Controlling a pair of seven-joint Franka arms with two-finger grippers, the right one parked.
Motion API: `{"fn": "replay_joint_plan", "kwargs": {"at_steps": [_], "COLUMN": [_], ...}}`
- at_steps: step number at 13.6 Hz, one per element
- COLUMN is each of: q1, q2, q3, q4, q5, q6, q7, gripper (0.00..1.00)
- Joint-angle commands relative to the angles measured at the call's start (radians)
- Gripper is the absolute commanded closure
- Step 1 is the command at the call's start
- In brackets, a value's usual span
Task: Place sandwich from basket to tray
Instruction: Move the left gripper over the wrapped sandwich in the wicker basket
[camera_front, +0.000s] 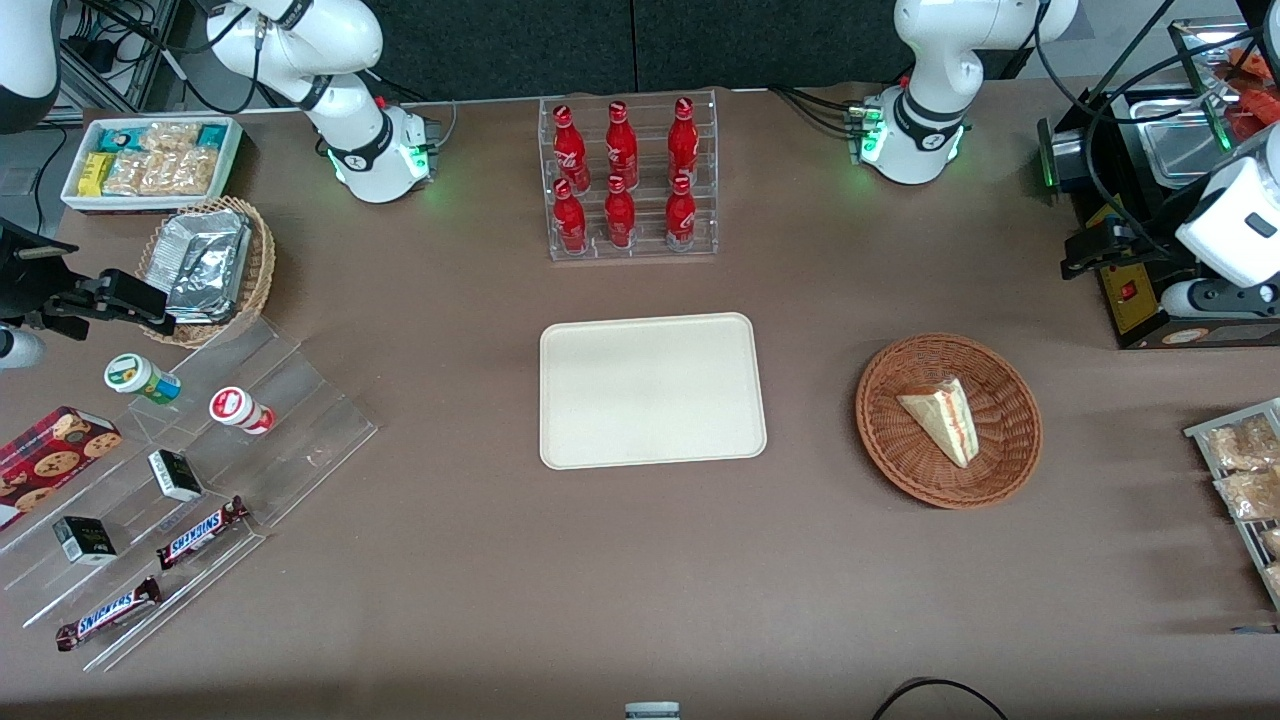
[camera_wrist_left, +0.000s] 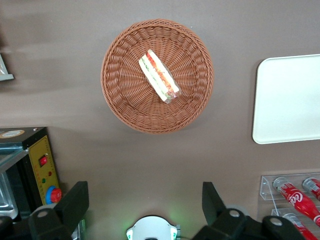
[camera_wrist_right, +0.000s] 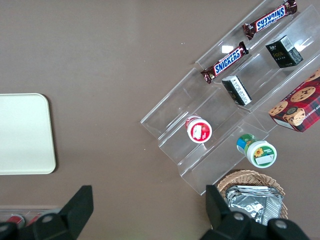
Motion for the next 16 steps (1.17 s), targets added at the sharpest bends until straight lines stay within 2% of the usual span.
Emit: {"fn": "replay_joint_plan", "kwargs": {"at_steps": [1,4,6,11,16], "q1": [0.017,0.012,0.014,0.014,-0.014], "q2": [-0.009,0.006,0.009,0.009,0.025], "q3": [-0.021,-0.021,-0.018,-0.019,-0.024], "q4": [0.009,-0.019,-0.093,-0.316,-0.580], "q5": [0.039,0.051,0.055,0.048,0.048], "q6": [-0.006,0.011,0.084,0.374,0.786], "q7": [0.014,0.006,-0.015,-0.295,-0.650], "gripper": [0.00,0.00,0.00,0.00,0.00]}}
